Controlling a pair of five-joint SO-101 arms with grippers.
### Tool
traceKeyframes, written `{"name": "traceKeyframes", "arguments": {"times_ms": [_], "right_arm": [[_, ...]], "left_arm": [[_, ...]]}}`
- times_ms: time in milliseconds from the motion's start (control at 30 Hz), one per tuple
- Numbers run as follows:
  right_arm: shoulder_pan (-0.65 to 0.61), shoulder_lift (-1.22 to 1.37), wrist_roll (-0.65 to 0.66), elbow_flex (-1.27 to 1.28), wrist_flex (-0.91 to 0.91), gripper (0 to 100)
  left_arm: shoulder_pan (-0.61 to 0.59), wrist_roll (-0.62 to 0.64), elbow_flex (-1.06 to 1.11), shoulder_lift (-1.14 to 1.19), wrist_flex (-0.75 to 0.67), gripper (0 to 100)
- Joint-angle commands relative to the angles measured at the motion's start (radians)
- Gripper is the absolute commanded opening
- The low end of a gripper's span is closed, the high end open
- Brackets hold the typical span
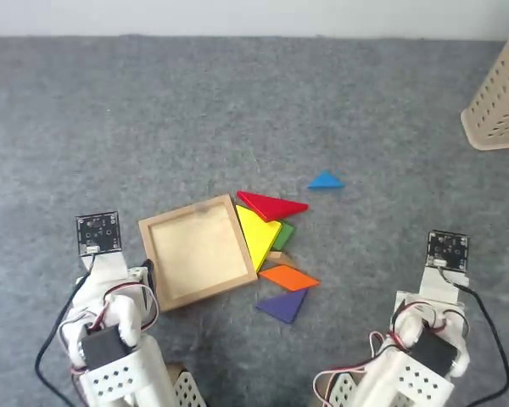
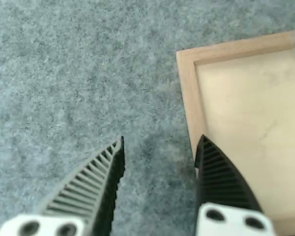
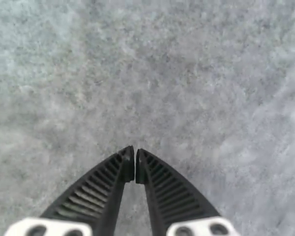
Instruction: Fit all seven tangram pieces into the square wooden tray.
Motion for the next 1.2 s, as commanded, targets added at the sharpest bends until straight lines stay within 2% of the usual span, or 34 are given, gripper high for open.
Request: {"name": "traceKeyframes", "arguments": {"times_ms": [0, 133, 267, 367, 533, 700, 800, 967, 1167], "right_arm": [[-0.022, -0.028, 0.015, 0.014, -0.147, 0.9], [-0.042, -0.027, 0.015, 0.014, -0.360, 0.9], [-0.159, -0.022, 0.015, 0.009, -0.424, 1.0], [-0.249, -0.019, 0.012, -0.066, -0.401, 1.8], [-0.427, 0.056, 0.011, -0.302, -0.236, 8.7], [-0.651, 0.398, 0.009, -0.585, -0.107, 9.5], [-0.834, 0.657, 0.003, -0.721, -0.054, 9.6], [-1.112, 1.053, -0.123, -0.924, -0.088, 9.8], [-1.274, 1.448, -0.206, -1.165, -0.104, 22.5]], "left_arm": [[0.000, 0.009, -0.019, -0.012, 0.003, 23], [0.000, 0.009, -0.019, -0.012, 0.003, 23], [0.000, 0.009, -0.019, -0.012, 0.003, 23], [0.000, 0.009, -0.019, -0.012, 0.003, 23], [0.000, 0.009, -0.019, -0.012, 0.003, 23], [0.000, 0.009, -0.019, -0.012, 0.003, 23], [0.000, 0.009, -0.019, -0.012, 0.003, 23], [0.000, 0.009, -0.019, -0.012, 0.003, 23], [0.000, 0.009, -0.019, -0.012, 0.003, 23]]}}
